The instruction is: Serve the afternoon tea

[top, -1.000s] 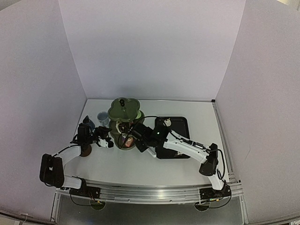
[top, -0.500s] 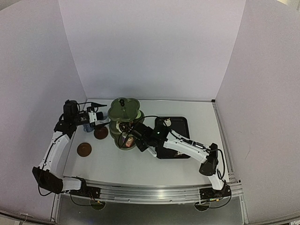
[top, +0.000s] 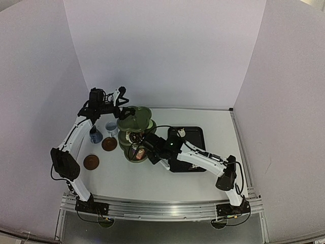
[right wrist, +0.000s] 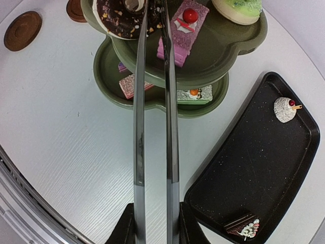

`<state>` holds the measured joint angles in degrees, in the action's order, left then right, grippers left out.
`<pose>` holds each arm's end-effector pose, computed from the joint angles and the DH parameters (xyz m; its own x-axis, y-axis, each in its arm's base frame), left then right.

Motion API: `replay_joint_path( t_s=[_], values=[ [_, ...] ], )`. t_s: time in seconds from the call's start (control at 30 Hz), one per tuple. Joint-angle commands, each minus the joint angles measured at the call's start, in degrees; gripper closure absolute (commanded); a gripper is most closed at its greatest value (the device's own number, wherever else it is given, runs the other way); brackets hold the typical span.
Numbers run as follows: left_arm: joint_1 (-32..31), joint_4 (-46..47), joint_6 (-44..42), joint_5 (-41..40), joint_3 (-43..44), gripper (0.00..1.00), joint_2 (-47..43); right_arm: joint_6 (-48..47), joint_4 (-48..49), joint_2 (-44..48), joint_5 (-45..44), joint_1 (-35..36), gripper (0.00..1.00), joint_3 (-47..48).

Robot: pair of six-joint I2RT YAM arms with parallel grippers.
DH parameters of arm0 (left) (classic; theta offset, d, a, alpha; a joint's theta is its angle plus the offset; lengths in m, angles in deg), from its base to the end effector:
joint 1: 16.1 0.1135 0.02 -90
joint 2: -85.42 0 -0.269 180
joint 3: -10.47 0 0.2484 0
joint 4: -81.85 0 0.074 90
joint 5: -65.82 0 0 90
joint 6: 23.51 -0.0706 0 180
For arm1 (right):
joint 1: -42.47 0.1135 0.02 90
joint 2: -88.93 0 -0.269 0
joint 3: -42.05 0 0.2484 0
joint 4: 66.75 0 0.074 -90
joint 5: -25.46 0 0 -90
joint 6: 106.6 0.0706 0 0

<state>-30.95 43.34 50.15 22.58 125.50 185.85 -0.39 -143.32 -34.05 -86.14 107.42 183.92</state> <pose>0.3937 -0.1576 0.3911 -0.1454 0.2380 -0.9603 0.8964 0.4424 -0.0261 0.2251 0.4203 0.3016 -0.5555 -0.5755 -0.6002 -0.6289 0.7630 -0.1495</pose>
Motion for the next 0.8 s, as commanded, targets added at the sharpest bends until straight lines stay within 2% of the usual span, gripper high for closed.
replay_joint_path(
  t_s=[0.0,0.37,0.63,0.77],
  values=[
    [-2.32,-0.59,1.94,-8.61,4.81,0.09,1.58,0.26,2.03,0.82,-1.83,0.10,1.00,1.40],
    [-4.58,-3.69,-1.66,-15.76,4.21,0.24,3.39,0.03,2.45,0.77,-1.53,0.14,1.00,1.57],
    [-4.57,-3.95,-1.60,-14.97,3.35,0.35,3.54,-0.24,2.70,1.01,-1.68,0.17,1.00,1.21],
    [-4.57,-3.61,-0.94,-14.54,3.26,0.47,3.78,-0.30,2.90,1.03,-1.41,0.13,1.00,1.21]
  ],
)
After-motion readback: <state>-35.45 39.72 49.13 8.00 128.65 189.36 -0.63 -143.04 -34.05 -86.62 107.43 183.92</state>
